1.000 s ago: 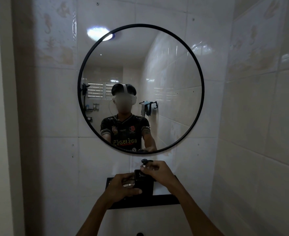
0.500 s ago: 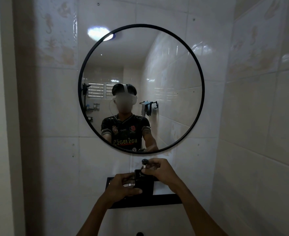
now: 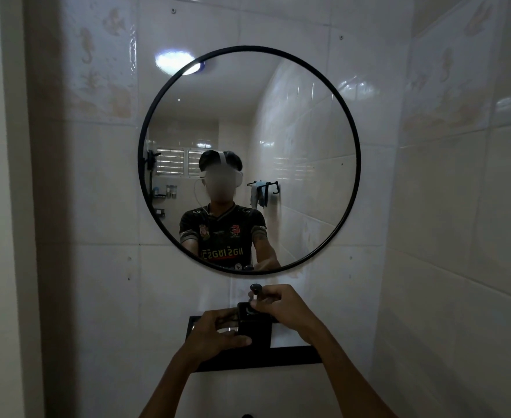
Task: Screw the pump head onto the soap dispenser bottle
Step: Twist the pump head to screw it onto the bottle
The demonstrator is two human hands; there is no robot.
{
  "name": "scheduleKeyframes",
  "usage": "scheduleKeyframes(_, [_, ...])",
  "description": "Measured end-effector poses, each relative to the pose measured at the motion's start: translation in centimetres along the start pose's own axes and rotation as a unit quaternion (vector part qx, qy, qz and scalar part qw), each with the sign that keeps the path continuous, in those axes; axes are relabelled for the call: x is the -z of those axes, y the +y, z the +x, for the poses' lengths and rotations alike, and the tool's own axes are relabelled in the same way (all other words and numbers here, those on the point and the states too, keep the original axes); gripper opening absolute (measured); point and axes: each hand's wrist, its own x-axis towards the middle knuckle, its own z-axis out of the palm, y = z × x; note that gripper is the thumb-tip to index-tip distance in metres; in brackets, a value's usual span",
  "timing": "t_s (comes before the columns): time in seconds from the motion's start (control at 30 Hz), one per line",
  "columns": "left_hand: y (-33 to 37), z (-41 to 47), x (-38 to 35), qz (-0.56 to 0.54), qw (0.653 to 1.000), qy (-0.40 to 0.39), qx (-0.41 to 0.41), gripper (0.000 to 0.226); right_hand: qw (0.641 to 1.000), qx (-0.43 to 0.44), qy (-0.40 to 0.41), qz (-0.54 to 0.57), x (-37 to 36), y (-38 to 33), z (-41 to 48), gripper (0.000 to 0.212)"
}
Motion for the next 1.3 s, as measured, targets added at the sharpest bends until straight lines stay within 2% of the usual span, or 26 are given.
scheduleKeyframes(0.4, [0.3, -0.1, -0.1, -0.023, 1.0, 0.007, 0.01, 0.055, 0.998, 0.035, -0.02, -0.052, 0.5, 0.0, 0.4, 0.018])
scheduleKeyframes(0.6, [0.1, 0.0, -0.1, -0.029, 0.999, 0.009, 0.017, 0.057, 0.997, 0.023, -0.07, -0.022, 1.3, -0.6, 1.3, 0.041])
scheduleKeyframes(0.7, [0.0, 0.1, 0.0, -0.029, 0.999, 0.008, 0.017, 0.059, 0.995, 0.039, -0.086, -0.035, 1.2, -0.8, 1.7, 0.044])
scheduleKeyframes(1.3, [0.0, 0.2, 0.0, -0.025, 1.0, 0.013, 0.012, 0.062, 0.992, 0.072, -0.065, -0.08, 0.8, -0.2, 2.0, 0.021])
